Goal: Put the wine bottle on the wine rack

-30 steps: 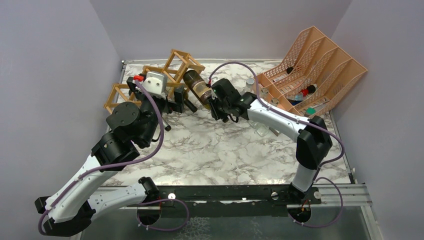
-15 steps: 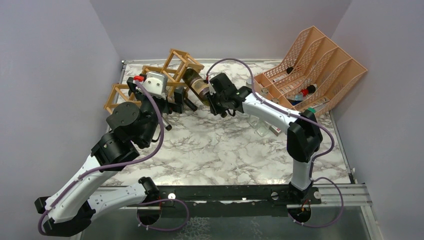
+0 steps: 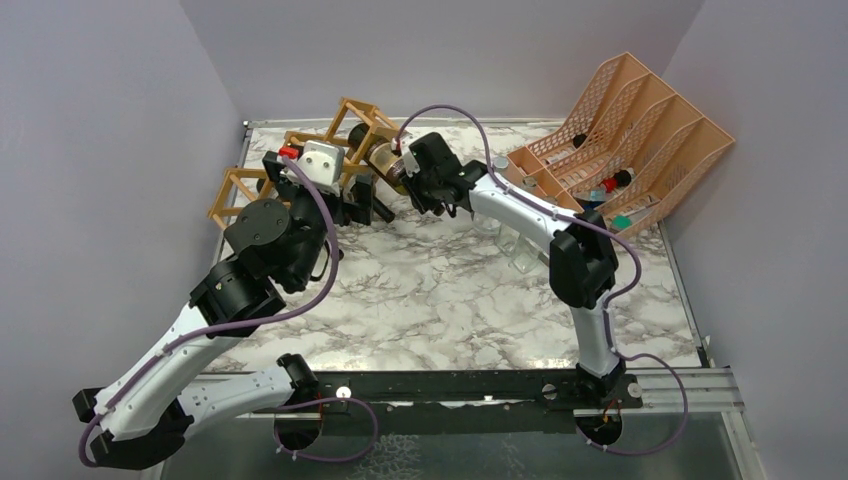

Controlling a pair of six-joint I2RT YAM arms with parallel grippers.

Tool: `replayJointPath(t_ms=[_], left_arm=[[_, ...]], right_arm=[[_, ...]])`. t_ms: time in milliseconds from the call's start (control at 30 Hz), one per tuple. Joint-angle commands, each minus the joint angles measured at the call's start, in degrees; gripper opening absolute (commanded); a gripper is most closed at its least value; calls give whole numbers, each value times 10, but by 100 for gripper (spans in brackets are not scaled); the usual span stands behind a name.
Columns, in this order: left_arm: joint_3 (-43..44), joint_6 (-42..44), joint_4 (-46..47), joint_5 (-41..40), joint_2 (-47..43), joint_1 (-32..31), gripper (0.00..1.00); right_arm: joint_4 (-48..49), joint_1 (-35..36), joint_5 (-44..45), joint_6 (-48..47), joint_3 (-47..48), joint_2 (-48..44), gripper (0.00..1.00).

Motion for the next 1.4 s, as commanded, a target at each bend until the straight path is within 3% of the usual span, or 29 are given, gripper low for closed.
replayJointPath(t_ms=[0, 200, 800, 1100, 1367], left_arm=[[21, -7, -4, 3, 3, -2, 99], [21, -8, -4, 3, 7, -2, 99], [20, -2, 1, 0, 7, -2, 99], [18, -3, 1, 1, 3, -2, 99], [15, -2, 1, 2, 2, -2, 99]], right_arm=[[89, -1, -10, -54, 63, 26, 10], [81, -3, 16, -77, 132, 81, 16], [82, -3, 50, -85, 202, 135, 38], [123, -3, 23, -68, 188, 130, 47], [159, -3, 3, -67, 174, 126, 48]])
